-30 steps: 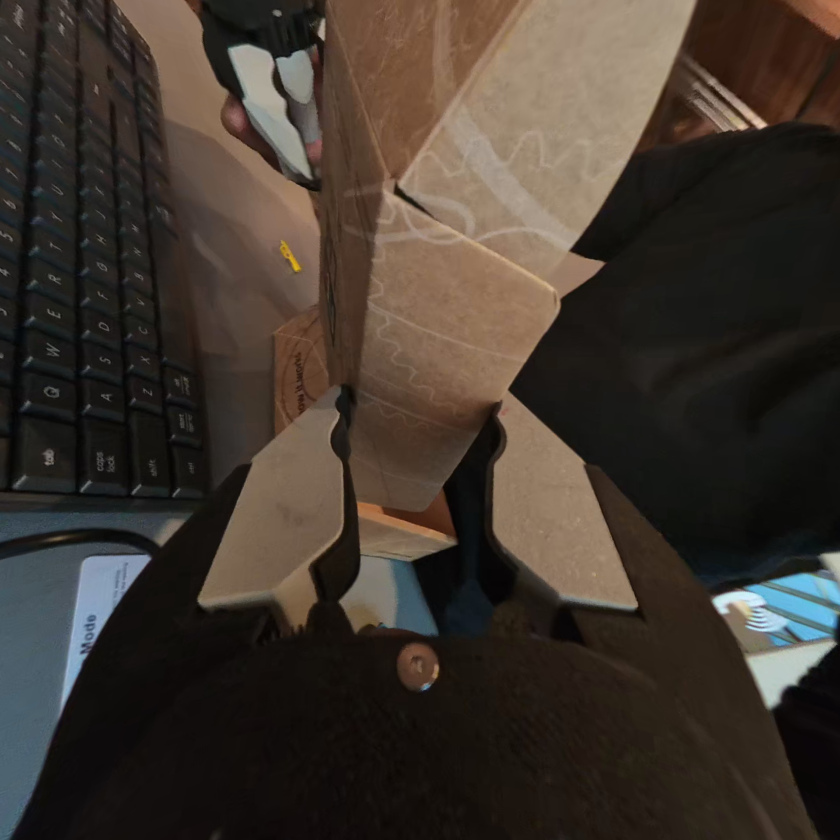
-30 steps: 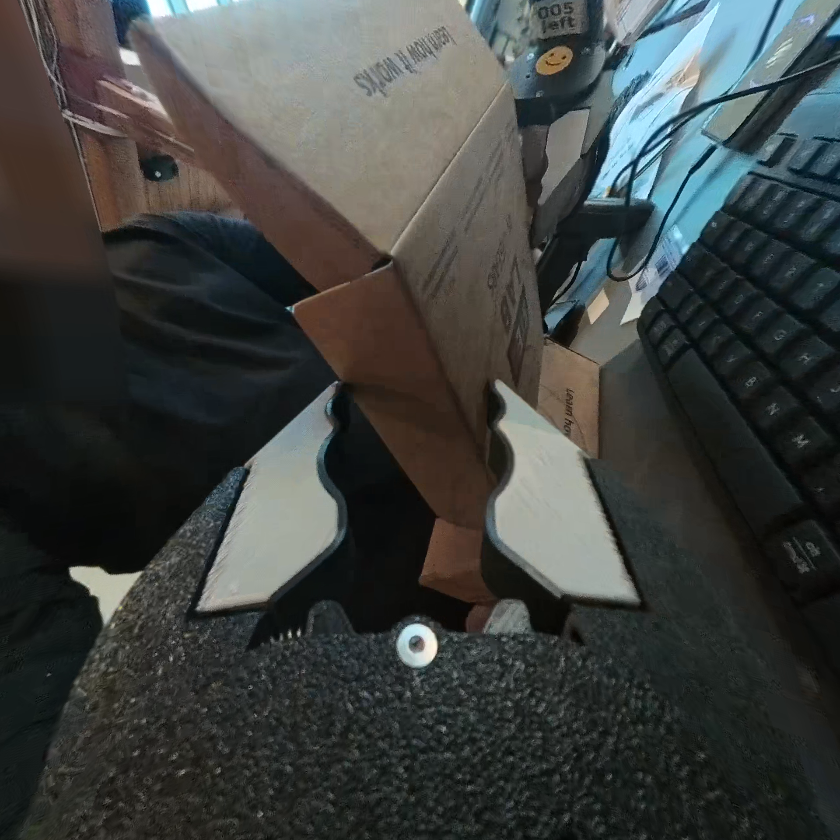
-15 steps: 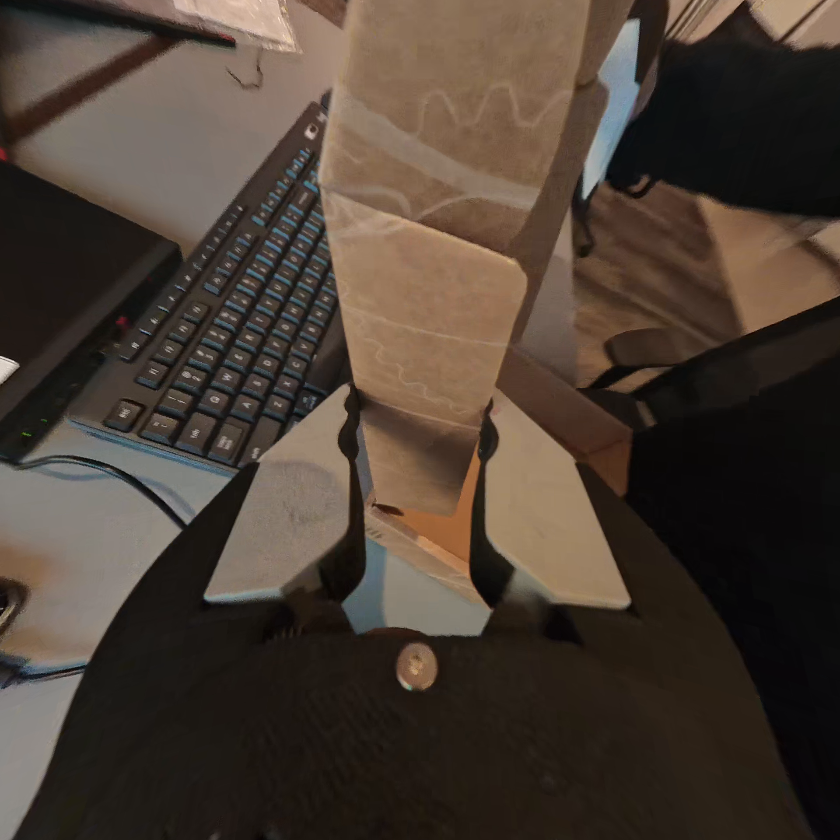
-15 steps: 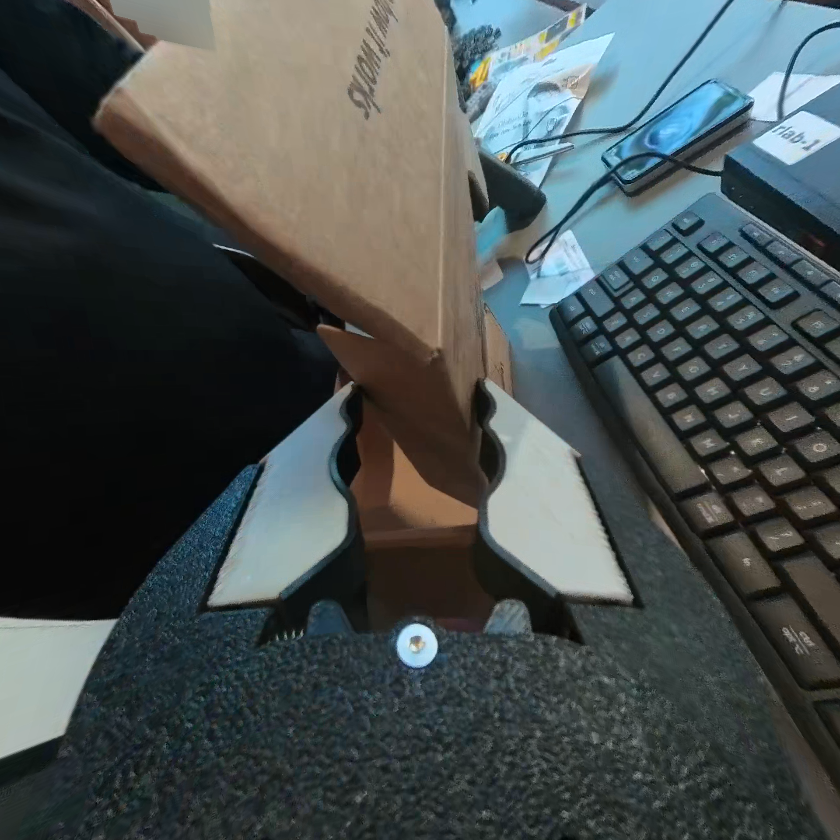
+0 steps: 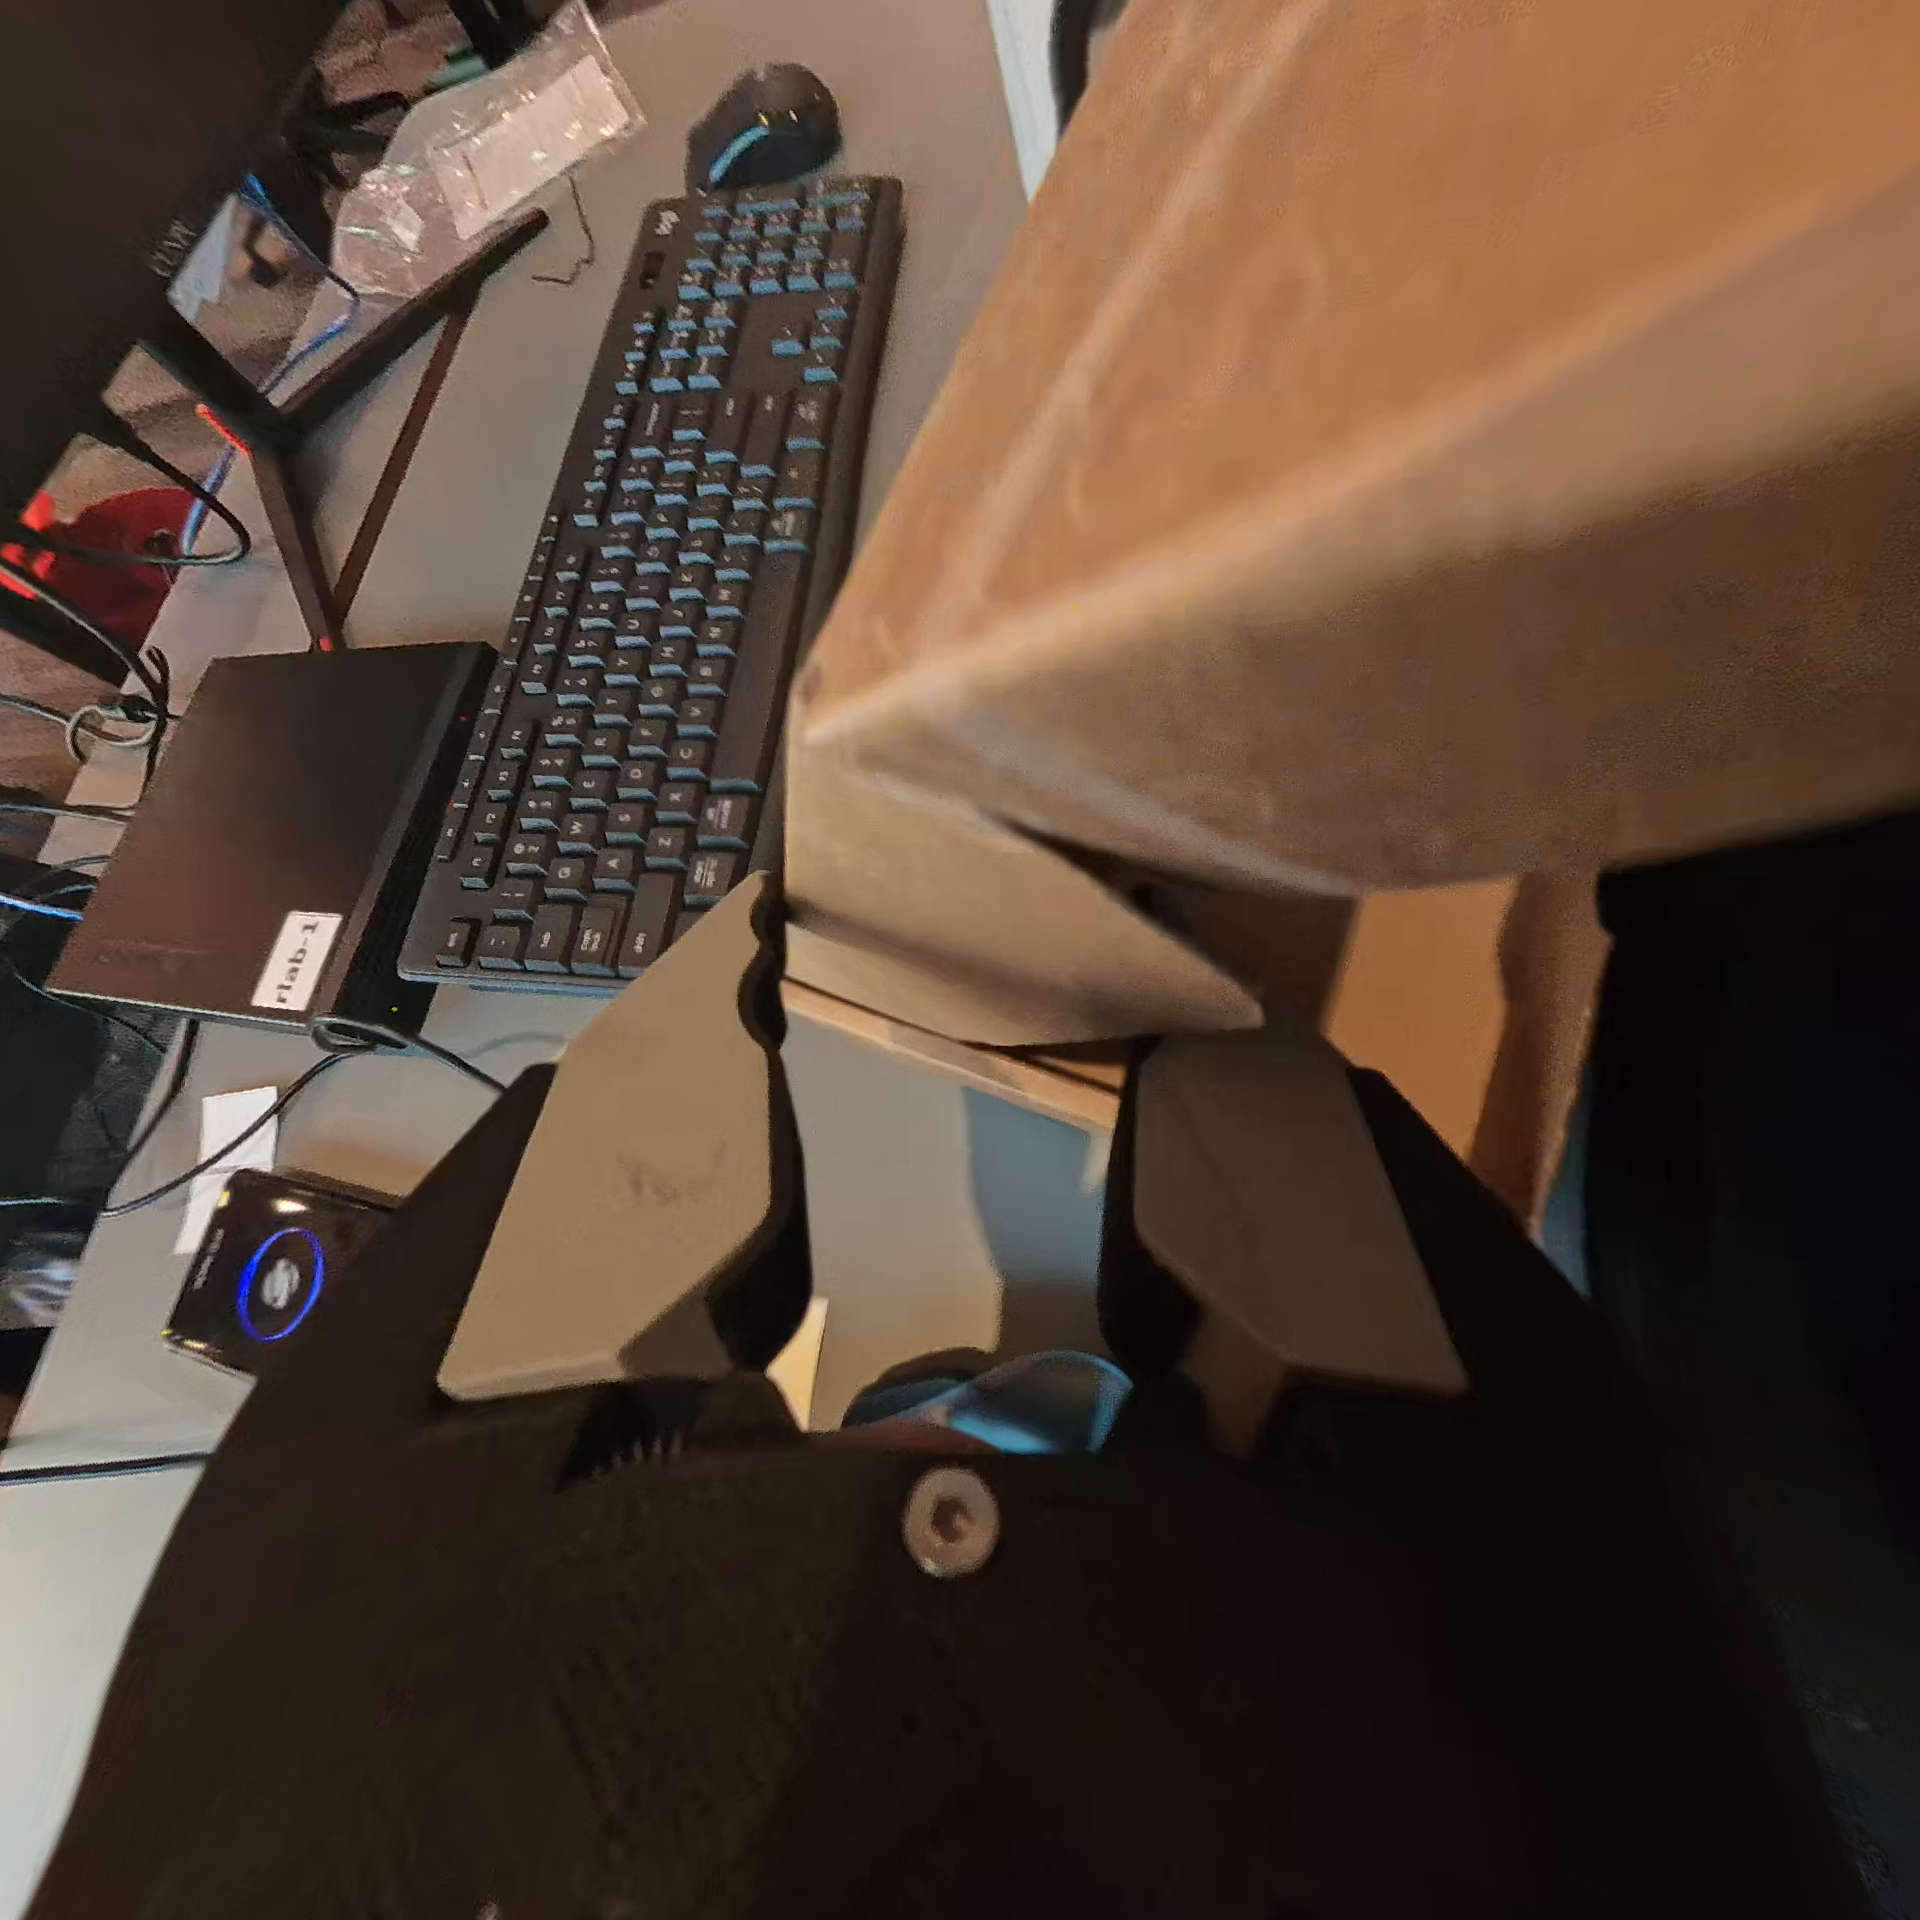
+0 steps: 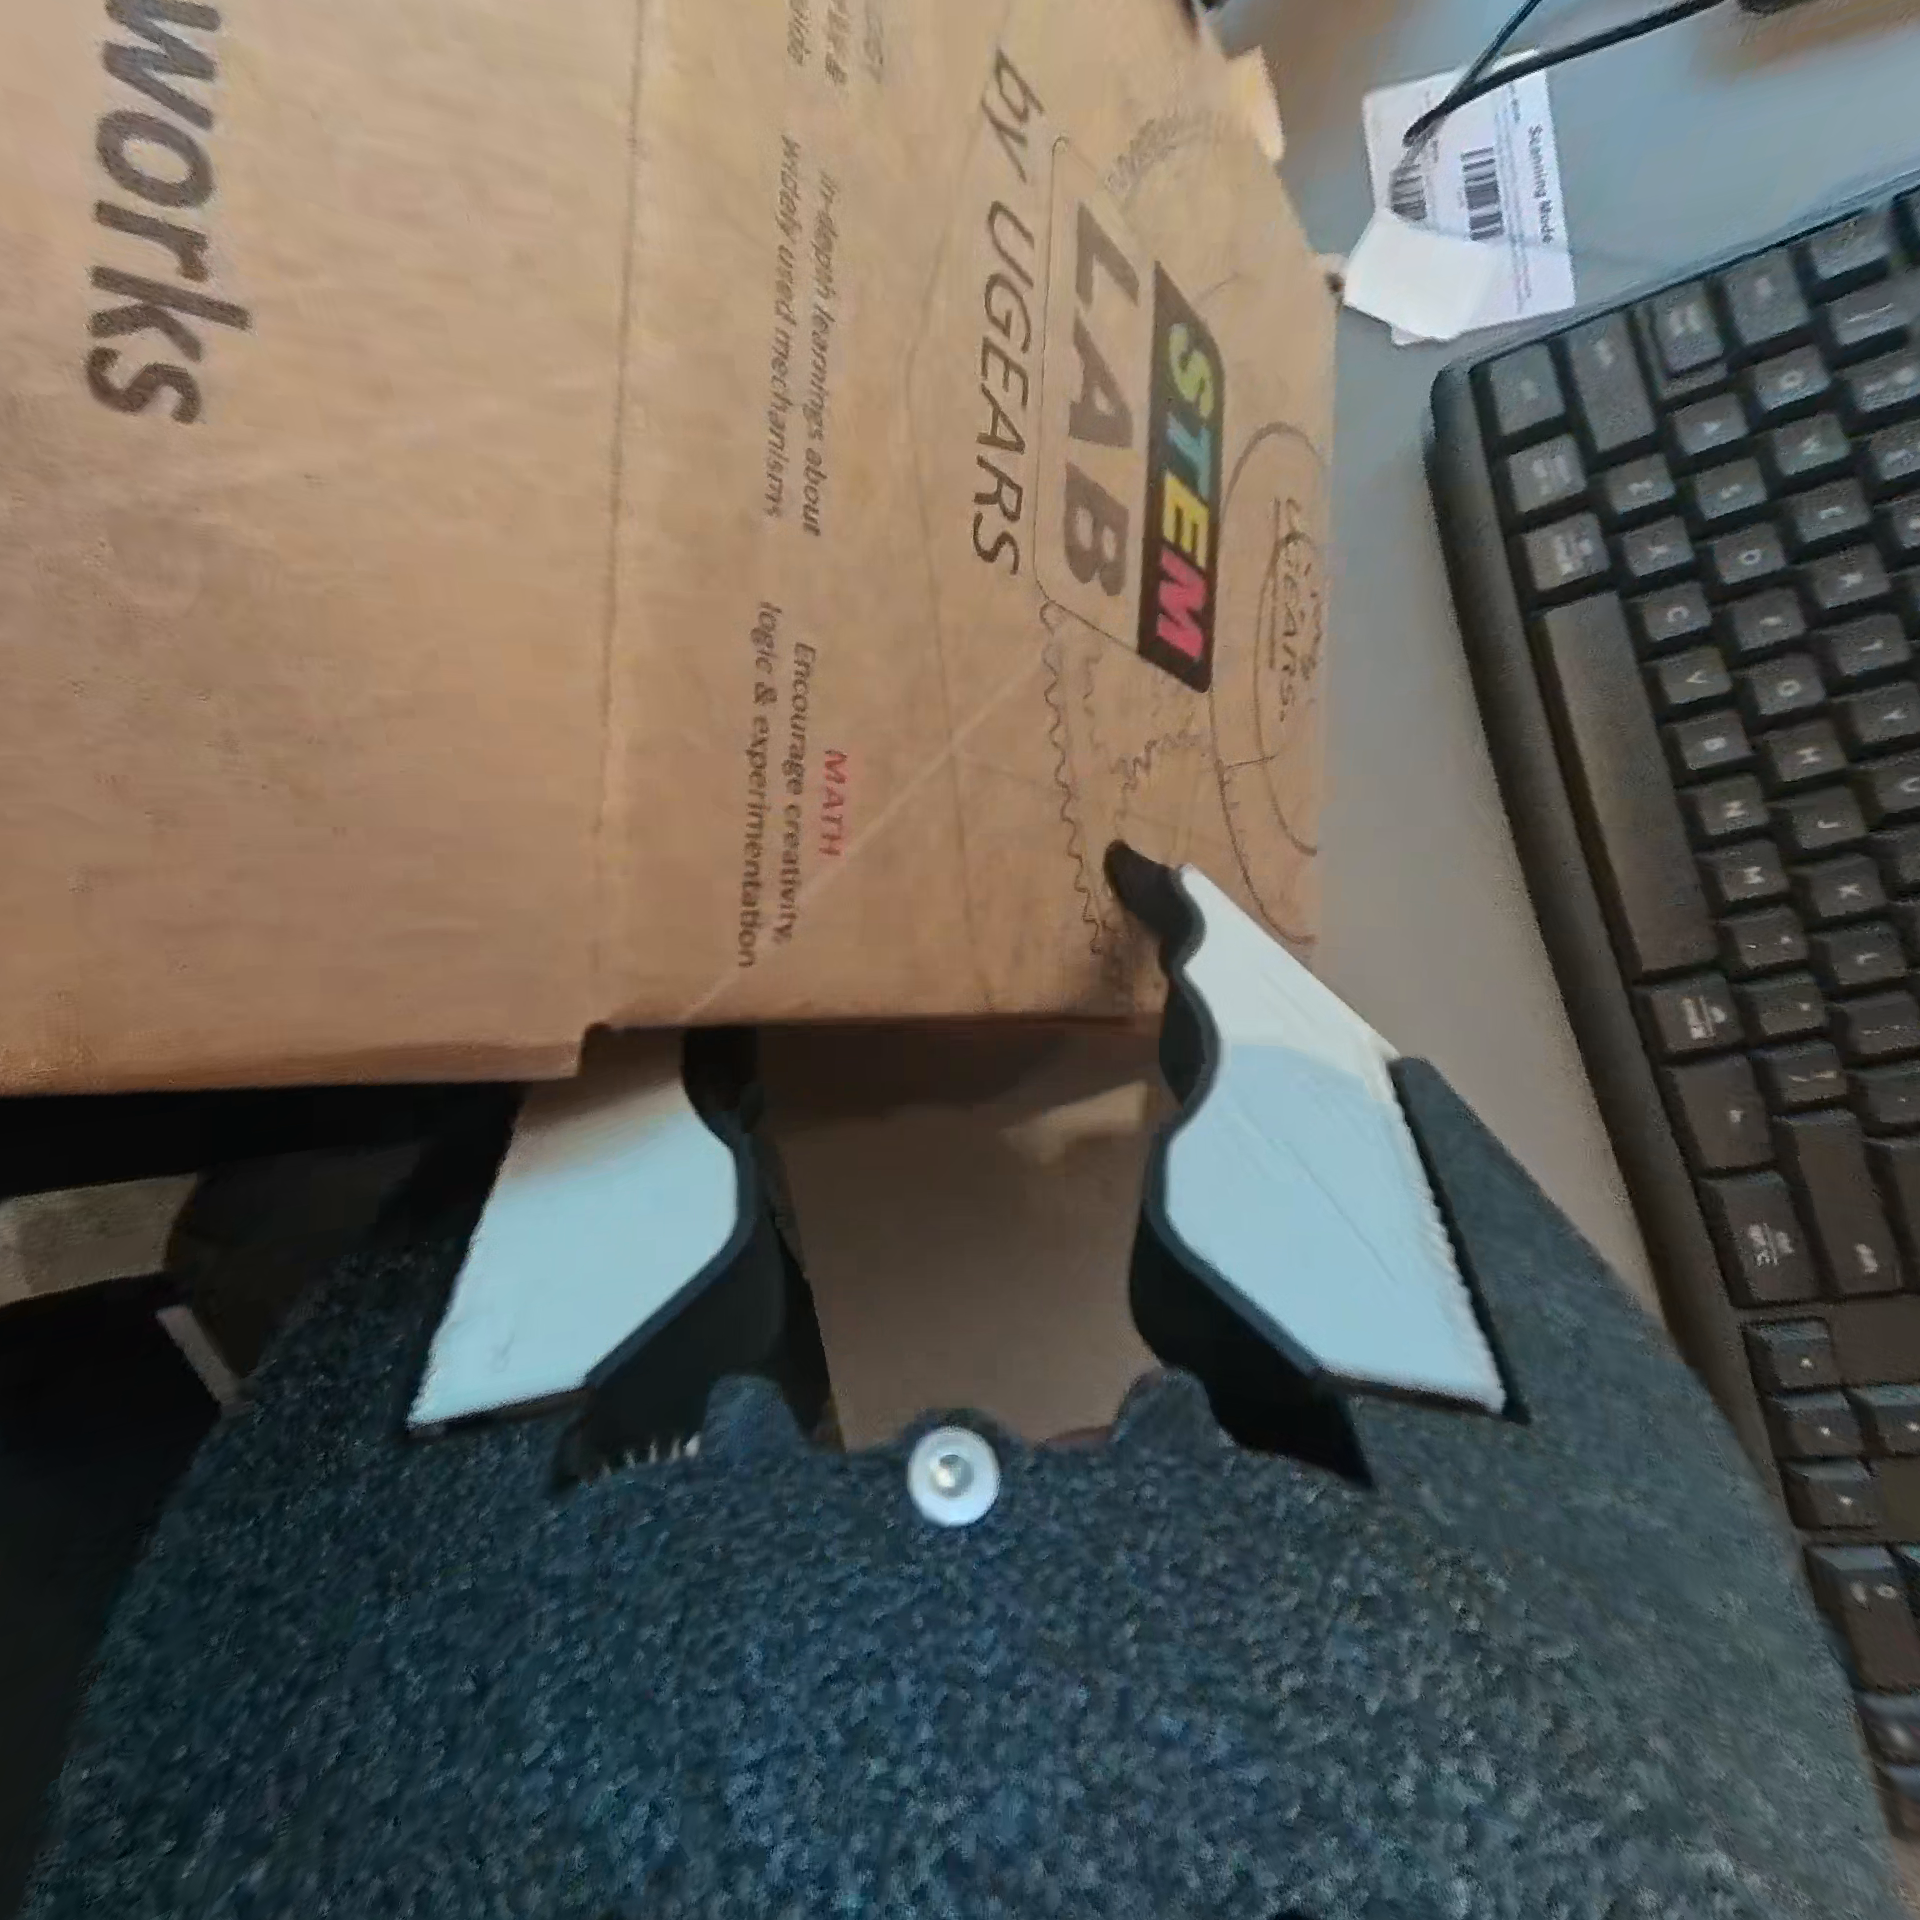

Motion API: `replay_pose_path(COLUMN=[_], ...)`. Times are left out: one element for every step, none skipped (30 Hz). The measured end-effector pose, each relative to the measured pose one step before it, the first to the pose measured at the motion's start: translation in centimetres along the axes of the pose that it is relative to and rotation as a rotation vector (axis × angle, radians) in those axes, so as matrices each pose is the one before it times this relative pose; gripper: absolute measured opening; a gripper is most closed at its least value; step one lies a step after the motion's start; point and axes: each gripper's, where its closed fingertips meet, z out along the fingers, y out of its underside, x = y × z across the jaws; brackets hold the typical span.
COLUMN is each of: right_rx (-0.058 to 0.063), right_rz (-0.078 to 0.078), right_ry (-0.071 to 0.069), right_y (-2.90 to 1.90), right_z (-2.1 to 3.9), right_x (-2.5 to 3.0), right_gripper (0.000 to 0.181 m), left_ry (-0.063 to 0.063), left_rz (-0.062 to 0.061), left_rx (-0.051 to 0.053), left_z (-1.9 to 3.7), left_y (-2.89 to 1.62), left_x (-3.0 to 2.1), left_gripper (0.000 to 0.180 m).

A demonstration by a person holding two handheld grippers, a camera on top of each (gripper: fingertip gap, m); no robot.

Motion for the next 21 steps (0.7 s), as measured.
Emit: replay_pose_path(right_rx=[-0.0271, -0.0248, -0.0189, -0.0252, -0.0238, -0.0265, -0.0267, -0.0238, -0.0243, -0.0225, -0.0130, -0.0125, -0.0126, -0.0091, -0.0105, -0.0067, -0.0097, -0.0060, 0.0001, 0.0043, -0.0051], right_rz=[-0.0198, -0.0209, -0.0221, -0.0179, -0.0186, -0.0196, -0.0205, -0.0212, -0.0133, -0.0084, -0.0082, -0.0097, -0.0083, -0.0029, 0.0056, 0.0039, -0.0011, -0.0058, 0.0006, 0.0048, -0.0021], right_ry=[0.0220, 0.0251, 0.0239, 0.0205, 0.0209, 0.0220, 0.0185, 0.0194, 0.0233, 0.0198, 0.0159, 0.0208, 0.0203, 0.0141, 0.0114, -0.0040, -0.0010, 0.0076, 0.0044, -0.0002, -0.0019], right_y=[0.275, 0.204, 0.146, 0.176, 0.085, 0.096, 0.113, 0.069, 0.102, 0.123, 0.012, 0.052, 0.054, -0.043, -0.045, -0.121, -0.025, -0.056, -0.067, -0.068, 0.069], right_z=[0.509, 0.449, 0.322, 0.292, 0.258, 0.257, 0.252, 0.326, 0.291, 0.323, 0.280, 0.324, 0.255, 0.215, 0.196, 0.170, 0.168, 0.126, 0.082, 0.055, 0.053], right_x=[-0.200, -0.070, -0.059, -0.110, -0.116, -0.105, -0.195, -0.091, -0.013, -0.063, -0.156, -0.032, -0.072, -0.117, -0.102, -0.267, -0.222, -0.051, 0.004, 0.021, 0.005], right_gripper=[0.080, 0.081, 0.082, 0.083, 0.083, 0.083, 0.084, 0.083, 0.083, 0.084, 0.084, 0.084, 0.084, 0.081, 0.071, 0.068, 0.067, 0.067, 0.067, 0.068, 0.068], left_ry=[-0.0020, 0.0081, 0.0198, 0.0283, 0.0275, 0.0177, 0.0173, 0.0226, 0.0183, 0.0104, 0.0158, 0.0100, 0.0103, 0.0145, 0.0099, 0.0122, 0.0103, 0.0297, 0.0617, 0.0687, 0.0597], left_rz=[0.0343, 0.0385, 0.0367, 0.0343, 0.0442, 0.0508, 0.0523, 0.0437, 0.0308, 0.0187, 0.0092, 0.0006, -0.0068, -0.0131, -0.0189, -0.0249, -0.0459, -0.0773, -0.1001, -0.0977, -0.0799], left_rx=[-0.0192, -0.0191, -0.0199, -0.0217, -0.0251, -0.0277, -0.0286, -0.0218, -0.0134, -0.0058, -0.0042, -0.0042, -0.0020, -0.0017, -0.0065, -0.0089, 0.0042, 0.0215, 0.0398, 0.0455, 0.0413], left_z=[0.025, 0.021, 0.069, 0.101, 0.014, -0.009, -0.087, -0.081, -0.130, -0.232, -0.243, -0.272, -0.393, -0.404, -0.435, -0.594, -0.596, -0.717, -0.832, -0.834, -0.772], left_y=[0.349, 0.346, 0.414, 0.429, 0.394, 0.396, 0.401, 0.386, 0.321, 0.244, 0.288, 0.380, 0.434, 0.542, 0.658, 0.841, 0.535, 0.119, -0.349, -0.625, -0.752], left_x=[0.313, 0.221, 0.422, 0.532, 0.450, 0.395, 0.356, 0.414, 0.334, 0.233, 0.269, 0.127, 0.076, 0.140, 0.065, 0.018, -0.121, -0.065, 0.197, 0.253, 0.187], left_gripper=[0.066, 0.069, 0.074, 0.081, 0.089, 0.092, 0.096, 0.100, 0.101, 0.101, 0.100, 0.099, 0.092, 0.082, 0.083, 0.082, 0.081, 0.079, 0.076, 0.072, 0.065])
